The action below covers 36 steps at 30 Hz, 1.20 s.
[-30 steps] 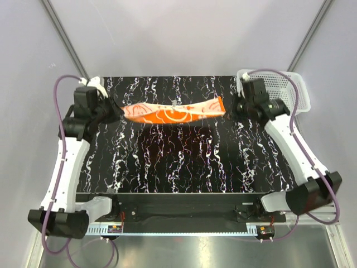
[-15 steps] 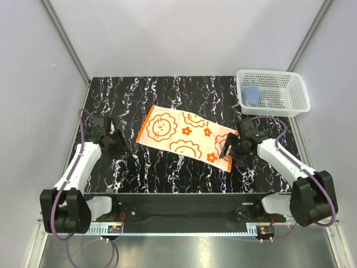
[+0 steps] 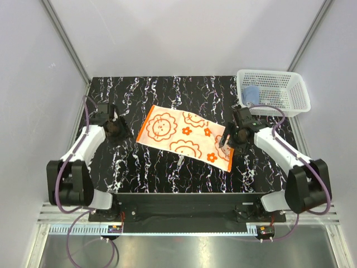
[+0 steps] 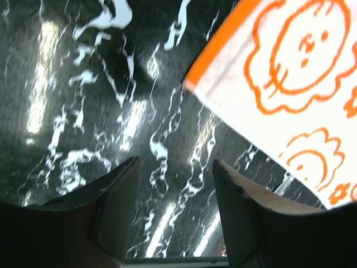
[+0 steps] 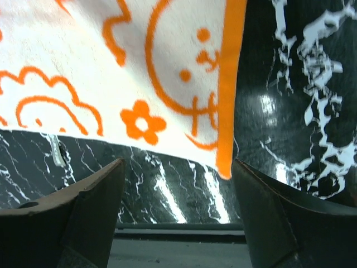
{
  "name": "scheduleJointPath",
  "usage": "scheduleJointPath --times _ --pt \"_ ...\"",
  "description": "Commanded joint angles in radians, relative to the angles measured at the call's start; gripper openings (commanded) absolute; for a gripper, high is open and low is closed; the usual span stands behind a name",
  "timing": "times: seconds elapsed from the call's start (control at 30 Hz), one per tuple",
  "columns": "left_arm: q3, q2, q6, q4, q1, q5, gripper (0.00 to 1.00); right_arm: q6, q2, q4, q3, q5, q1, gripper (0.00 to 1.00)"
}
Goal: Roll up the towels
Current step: Flatten the towel
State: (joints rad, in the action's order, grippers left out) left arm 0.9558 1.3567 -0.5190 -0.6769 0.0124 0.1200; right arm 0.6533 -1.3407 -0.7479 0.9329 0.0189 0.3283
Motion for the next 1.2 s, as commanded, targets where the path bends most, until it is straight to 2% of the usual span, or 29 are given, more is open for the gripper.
scheduleJointPath --times 0.0,0.13,0.27,0.67,0.77,0.87,0.97,1.0,1.1,1.13,1.17 --pt "0.076 0.080 -0.022 0.073 0.015 -0.008 0.60 -0.047 -0.073 0.028 0.112 -0.056 0.002 0.82" --pt "0.126 0.209 -0.059 0.050 0.075 -0.088 0.60 -0.058 -0.147 0.035 0.173 -0.050 0.002 0.81" --pt "0.124 0.271 -0.095 0.095 0.096 -0.089 0.59 -0.066 -0.161 0.044 0.188 -0.039 0.002 0.81" --pt "0.175 0.427 -0.133 0.122 0.133 -0.117 0.57 -0.087 -0.123 0.028 0.155 -0.033 0.000 0.80" --pt "0.193 0.456 -0.141 0.117 0.136 -0.160 0.57 -0.086 -0.109 0.031 0.139 -0.027 0.000 0.79" --pt "0.208 0.490 -0.142 0.116 0.136 -0.171 0.54 -0.086 -0.087 0.028 0.127 -0.024 0.000 0.79" --pt "0.215 0.507 -0.141 0.106 0.136 -0.181 0.38 -0.086 -0.069 0.022 0.118 -0.027 0.000 0.79" --pt "0.215 0.513 -0.139 0.106 0.136 -0.184 0.28 -0.087 -0.061 0.024 0.115 -0.028 -0.002 0.79" --pt "0.212 0.512 -0.135 0.108 0.139 -0.187 0.11 -0.089 -0.054 0.025 0.106 -0.030 -0.002 0.79" --pt "0.213 0.512 -0.133 0.105 0.139 -0.187 0.00 -0.090 -0.054 0.025 0.103 -0.028 0.000 0.79" --pt "0.216 0.510 -0.133 0.100 0.139 -0.189 0.00 -0.090 -0.054 0.028 0.101 -0.027 0.000 0.79"
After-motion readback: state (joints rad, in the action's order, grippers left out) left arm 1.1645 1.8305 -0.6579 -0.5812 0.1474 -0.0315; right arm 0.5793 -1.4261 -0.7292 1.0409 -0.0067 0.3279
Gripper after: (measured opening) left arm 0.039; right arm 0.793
